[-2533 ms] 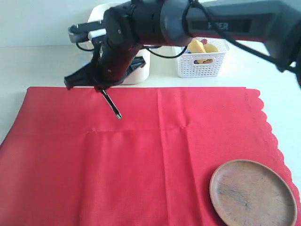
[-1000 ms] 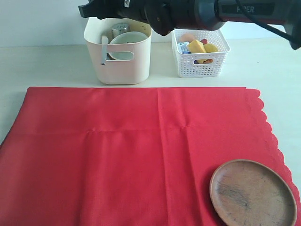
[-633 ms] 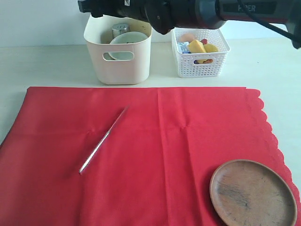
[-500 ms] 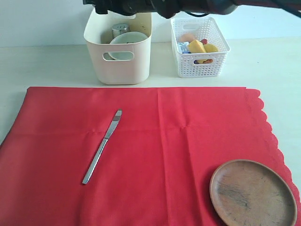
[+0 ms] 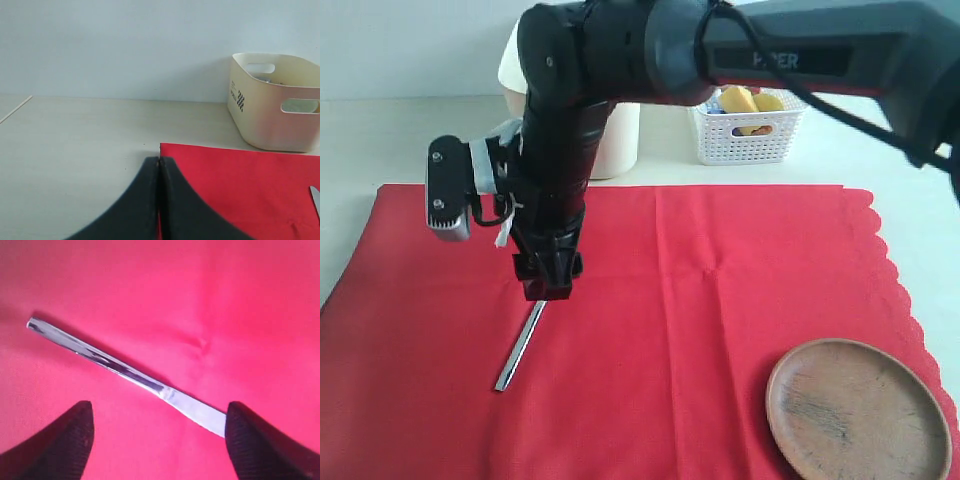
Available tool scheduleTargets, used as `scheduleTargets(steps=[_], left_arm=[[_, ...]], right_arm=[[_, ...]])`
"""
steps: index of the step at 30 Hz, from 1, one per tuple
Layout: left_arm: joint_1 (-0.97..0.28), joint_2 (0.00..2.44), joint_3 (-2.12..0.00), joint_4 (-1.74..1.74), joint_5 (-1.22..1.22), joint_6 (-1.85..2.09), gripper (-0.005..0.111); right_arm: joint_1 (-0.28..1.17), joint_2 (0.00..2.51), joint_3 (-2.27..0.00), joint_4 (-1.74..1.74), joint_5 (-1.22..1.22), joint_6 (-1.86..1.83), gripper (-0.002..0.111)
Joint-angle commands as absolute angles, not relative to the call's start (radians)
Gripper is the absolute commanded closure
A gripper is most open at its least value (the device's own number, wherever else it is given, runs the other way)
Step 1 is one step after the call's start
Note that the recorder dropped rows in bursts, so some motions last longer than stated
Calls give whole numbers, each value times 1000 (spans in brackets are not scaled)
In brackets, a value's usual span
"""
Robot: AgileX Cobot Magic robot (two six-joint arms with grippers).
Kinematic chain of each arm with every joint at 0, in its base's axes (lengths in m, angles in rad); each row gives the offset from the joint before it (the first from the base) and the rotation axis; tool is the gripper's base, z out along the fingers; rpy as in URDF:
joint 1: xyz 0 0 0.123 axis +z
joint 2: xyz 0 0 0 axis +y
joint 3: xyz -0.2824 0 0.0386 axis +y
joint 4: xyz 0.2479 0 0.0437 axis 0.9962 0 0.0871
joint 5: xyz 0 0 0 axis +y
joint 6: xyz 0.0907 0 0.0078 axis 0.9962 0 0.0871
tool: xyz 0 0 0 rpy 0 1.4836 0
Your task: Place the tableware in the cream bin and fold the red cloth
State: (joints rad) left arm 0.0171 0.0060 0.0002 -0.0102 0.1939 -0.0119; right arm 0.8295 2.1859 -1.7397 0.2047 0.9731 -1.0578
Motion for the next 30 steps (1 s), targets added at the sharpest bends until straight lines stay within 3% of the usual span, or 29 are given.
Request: scheduleTargets(steps=[1,14,25,30], left_arm=[[11,0,0,-10,197,-12,104],[11,0,0,-10,197,-12,104],[11,0,0,-10,197,-12,104],[11,0,0,-10,197,-12,104]], right_arm=[[861,2215,-1741,203,975,-1106,38],[958,2312,-1744,-133,913,-1054,41],[971,2340,-1744,-229,884,-1064,82],[998,2340,-1744,-247,887,-1079,85]])
